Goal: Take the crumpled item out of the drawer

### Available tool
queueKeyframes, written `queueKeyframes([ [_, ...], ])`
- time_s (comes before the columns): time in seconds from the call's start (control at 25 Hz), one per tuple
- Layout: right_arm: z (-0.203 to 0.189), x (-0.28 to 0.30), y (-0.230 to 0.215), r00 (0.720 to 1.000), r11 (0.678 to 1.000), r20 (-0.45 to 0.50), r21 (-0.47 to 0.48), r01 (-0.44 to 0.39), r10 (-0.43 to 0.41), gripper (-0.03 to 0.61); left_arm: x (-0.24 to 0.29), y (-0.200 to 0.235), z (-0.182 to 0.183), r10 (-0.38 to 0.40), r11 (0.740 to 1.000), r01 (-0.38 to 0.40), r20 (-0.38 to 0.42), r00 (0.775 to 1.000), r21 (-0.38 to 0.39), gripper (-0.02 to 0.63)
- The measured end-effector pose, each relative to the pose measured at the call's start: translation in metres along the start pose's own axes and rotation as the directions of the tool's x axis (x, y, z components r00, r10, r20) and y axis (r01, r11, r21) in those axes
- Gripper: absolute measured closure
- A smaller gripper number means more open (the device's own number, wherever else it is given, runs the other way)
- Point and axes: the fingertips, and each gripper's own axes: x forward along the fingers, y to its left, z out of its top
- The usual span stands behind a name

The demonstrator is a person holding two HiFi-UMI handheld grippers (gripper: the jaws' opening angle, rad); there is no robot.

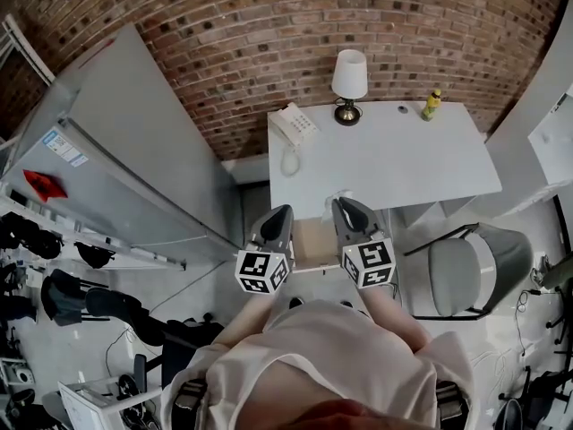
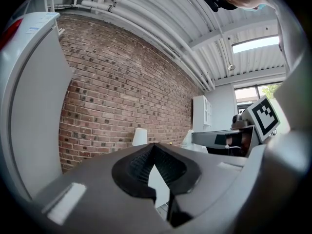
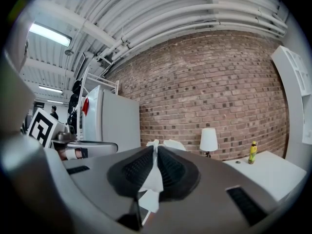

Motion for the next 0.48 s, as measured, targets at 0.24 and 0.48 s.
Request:
queueKeyframes([
  [0.24,0.002,0.003,-0.007,1.0,1.0,-0.006,-0.006,0.01,-0.01,0.546,0.007,0.001,0.002,0.007,1.0,-0.007,0.005,1.0,0.002,0.604],
  [0.48,-0.004,-0.004,-0.017,0.999,0.999,-0.025,-0.015,0.033,-0.034,0.546,0.015,-0.009,-0.005,-0.008,1.0,0.008,-0.003,1.0,-0.011,0.604],
])
